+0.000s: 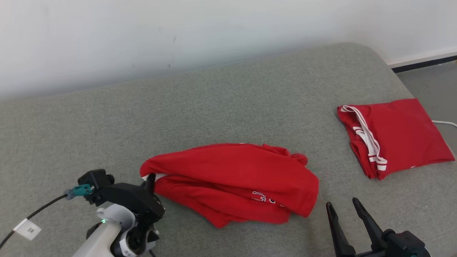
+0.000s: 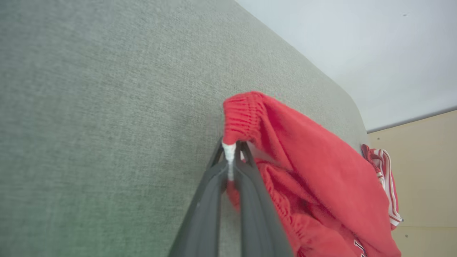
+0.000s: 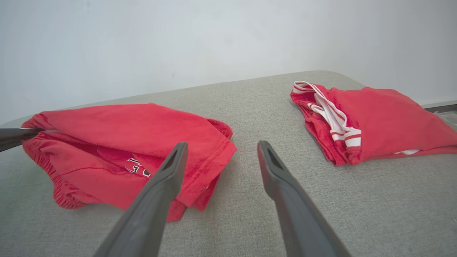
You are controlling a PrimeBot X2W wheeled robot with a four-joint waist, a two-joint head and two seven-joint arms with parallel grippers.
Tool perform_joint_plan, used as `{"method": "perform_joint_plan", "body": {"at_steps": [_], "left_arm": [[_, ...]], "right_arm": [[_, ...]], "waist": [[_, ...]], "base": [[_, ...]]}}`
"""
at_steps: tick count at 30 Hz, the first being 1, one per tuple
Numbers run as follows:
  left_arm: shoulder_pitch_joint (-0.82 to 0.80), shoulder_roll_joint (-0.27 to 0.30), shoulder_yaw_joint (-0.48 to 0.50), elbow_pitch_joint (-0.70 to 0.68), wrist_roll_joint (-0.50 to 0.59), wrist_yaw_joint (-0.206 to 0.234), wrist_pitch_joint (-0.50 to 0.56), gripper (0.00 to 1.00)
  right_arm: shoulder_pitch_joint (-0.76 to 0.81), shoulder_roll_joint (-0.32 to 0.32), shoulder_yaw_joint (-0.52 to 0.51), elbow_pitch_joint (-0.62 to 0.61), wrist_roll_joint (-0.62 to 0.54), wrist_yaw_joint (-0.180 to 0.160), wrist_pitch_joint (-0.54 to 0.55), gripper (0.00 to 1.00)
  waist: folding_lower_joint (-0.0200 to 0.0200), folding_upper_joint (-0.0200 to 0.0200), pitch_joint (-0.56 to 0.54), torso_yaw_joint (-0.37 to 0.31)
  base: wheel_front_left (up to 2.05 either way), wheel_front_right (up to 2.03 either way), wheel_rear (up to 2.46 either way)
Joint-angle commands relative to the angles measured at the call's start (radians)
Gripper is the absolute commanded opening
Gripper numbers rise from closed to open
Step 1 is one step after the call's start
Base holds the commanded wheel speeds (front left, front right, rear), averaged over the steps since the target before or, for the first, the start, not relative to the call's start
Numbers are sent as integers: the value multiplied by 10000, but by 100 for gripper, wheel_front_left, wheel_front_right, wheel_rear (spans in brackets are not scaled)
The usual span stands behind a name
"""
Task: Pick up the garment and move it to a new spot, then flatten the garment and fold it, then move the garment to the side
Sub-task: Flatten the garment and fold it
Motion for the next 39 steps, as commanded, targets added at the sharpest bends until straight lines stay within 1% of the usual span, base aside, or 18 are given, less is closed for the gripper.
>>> {"method": "perform_joint_plan", "body": {"at_steps": [1, 4, 9, 10, 11, 12, 16, 18, 20, 21, 23, 24, 26, 28, 30, 35, 39], "left_arm": [[161, 210, 41, 111, 126, 64, -153, 0], [207, 359, -66, 210, 342, 173, -281, 0], [335, 444, -107, 167, 438, 209, -362, 0], [383, 467, -138, 136, 499, 206, -425, 9], [420, 500, -196, 89, 622, 180, -523, 43], [472, 489, -224, 24, 677, 111, -651, 100], [875, 462, -335, -329, 999, -196, -1357, 100], [1125, 525, -361, -538, 1378, -320, -1711, 100], [1414, 526, -134, -814, 1716, -423, -1952, 100], [1584, 538, 35, -961, 2081, -378, -2015, 100], [1898, 466, 931, -1624, 3195, -349, -2038, 100], [2244, 356, 1386, -1998, 3869, -327, -2041, 100], [2995, 58, 2385, -2872, 5276, -421, -2026, 100], [3678, -269, 3342, -3729, 6574, -612, -2029, 100], [4405, -704, 4114, -4401, 7588, -900, -2030, 100], [5772, -1626, 5618, -5267, 9494, -1758, -2032, 100], [6505, -2083, 6388, -5404, 10494, -2238, -2033, 100]], "right_arm": [[-68, -53, 42, -27, -7, -25, 20, 100], [-93, -76, 72, -35, 7, -25, 47, 100], [-17, -116, 78, -59, 40, -25, 65, 100], [7, -130, 74, -70, 45, -25, 76, 100], [35, -153, 65, -75, 43, -25, 92, 100], [62, -172, 55, -82, 48, -25, 107, 100], [171, -257, -18, -147, 31, -25, 184, 100], [226, -283, -85, -198, 11, -25, 221, 100], [283, -319, -148, -271, -23, -25, 266, 100], [341, -335, -190, -295, -37, -25, 291, 100], [443, -353, -308, -344, -51, -25, 301, 100], [467, -353, -332, -379, -65, -25, 316, 100], [519, -381, -405, -444, -73, -25, 370, 100], [555, -402, -459, -461, -66, -25, 389, 100], [570, -410, -509, -476, -53, -25, 396, 100], [640, -415, -519, -525, -45, -25, 477, 100], [713, -454, -511, -479, 40, -25, 606, 100]], "waist": [[0, -1, 26, 97], [0, -1, -15, 115], [0, -1, -73, 131], [0, -1, -90, 132], [0, -1, -116, 132], [0, -1, -140, 136], [0, -1, -298, 201], [0, -1, -392, 263], [0, -1, -489, 341], [0, -1, -549, 392], [0, -1, -662, 547], [0, -1, -705, 611], [0, -1, -792, 745], [0, -1, -854, 881], [0, -1, -912, 1032], [0, -1, -1024, 1400], [0, -1, -1078, 1669]], "base": [[0, 0, 0], [0, 0, 0], [0, 0, 0], [0, 0, 0], [0, 0, 0], [0, 0, 0], [0, 0, 0], [0, 0, 0], [0, 0, 0], [0, 0, 0], [0, 0, 0], [0, 0, 0], [0, 0, 0], [0, 0, 0], [0, 0, 0], [0, 0, 0], [0, 0, 0]]}}
